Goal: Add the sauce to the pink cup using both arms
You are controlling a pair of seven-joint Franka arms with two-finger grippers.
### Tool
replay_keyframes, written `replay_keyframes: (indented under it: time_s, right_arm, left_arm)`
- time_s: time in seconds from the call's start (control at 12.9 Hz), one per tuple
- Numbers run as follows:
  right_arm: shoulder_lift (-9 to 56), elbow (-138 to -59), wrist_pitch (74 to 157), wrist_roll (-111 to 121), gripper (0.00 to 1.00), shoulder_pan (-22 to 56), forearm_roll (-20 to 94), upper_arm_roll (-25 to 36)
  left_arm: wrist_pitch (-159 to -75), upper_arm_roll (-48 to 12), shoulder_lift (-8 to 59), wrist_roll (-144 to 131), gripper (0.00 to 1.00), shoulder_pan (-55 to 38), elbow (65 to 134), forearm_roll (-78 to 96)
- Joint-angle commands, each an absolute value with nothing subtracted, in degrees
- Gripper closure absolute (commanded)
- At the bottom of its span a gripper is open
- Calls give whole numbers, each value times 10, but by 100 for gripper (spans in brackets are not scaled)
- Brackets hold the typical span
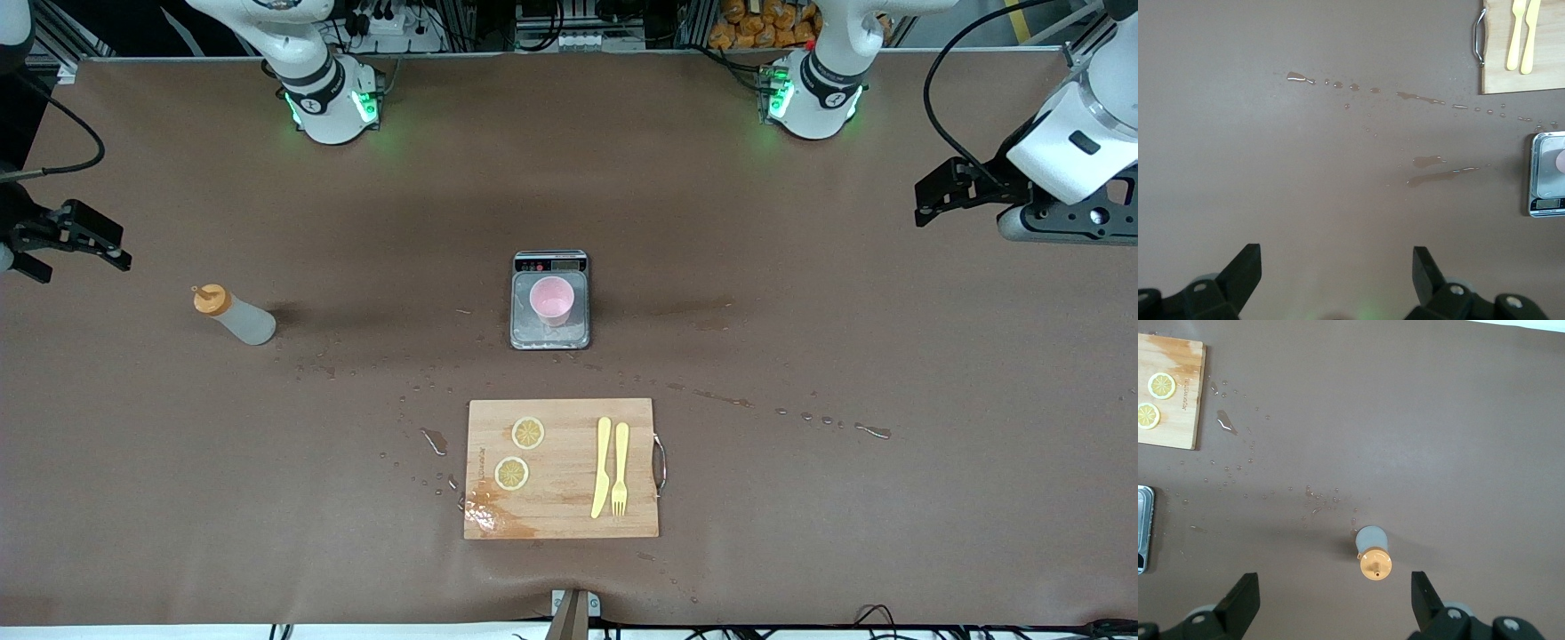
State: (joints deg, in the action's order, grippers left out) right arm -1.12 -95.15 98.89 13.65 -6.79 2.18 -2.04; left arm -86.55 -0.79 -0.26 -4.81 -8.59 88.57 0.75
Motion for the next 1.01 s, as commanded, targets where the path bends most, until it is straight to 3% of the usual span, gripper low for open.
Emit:
replay_keyframes:
  time_s: [0.0,0.93]
  right_arm:
    - [-14,-954,990,143,0,-76,13,-27]
    - [-13,-947,989,137,0,-63,15,-32]
  left_arm:
    - [-855,-9,1,-60,0,-85,875,4]
    - [-856,-9,1,-60,0,-85,875,4]
